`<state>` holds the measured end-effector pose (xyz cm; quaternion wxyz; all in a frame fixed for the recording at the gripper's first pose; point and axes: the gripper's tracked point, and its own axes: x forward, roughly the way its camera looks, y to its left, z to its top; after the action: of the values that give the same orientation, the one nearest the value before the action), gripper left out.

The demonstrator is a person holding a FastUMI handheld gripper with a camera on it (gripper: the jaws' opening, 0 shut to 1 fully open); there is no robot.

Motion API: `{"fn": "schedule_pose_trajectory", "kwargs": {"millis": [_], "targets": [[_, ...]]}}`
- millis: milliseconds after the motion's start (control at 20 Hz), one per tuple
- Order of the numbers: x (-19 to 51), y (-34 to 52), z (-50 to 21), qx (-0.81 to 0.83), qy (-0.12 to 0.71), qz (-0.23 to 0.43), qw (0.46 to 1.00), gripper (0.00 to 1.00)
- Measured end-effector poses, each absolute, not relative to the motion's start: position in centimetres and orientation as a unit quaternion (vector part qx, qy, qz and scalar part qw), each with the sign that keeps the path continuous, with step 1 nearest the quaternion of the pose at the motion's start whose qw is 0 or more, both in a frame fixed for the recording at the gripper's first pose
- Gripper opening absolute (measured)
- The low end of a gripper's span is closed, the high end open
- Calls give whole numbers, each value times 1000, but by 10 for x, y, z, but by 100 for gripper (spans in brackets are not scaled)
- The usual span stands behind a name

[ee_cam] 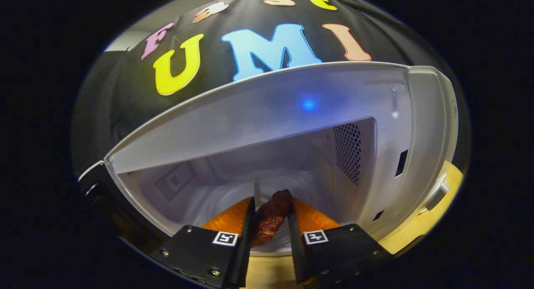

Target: Open the microwave, put the food inside, and close the microwave door.

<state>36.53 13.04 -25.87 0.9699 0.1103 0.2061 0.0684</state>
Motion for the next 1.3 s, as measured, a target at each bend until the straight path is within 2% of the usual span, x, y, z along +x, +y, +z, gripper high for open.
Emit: {"fn": "schedule_pose_trajectory", "kwargs": {"millis": [100, 200, 300, 350, 650, 1300], "targets": [[368, 123, -265, 91, 213, 57, 971, 52], [362, 128, -273, 65, 226, 69, 969, 79], [355, 133, -272, 46, 229, 82, 969, 96], [350, 137, -266, 46, 227, 88, 969, 99], [302, 146, -211, 53, 189, 111, 974, 99], [126, 188, -85, 73, 128, 195, 970, 98]]}}
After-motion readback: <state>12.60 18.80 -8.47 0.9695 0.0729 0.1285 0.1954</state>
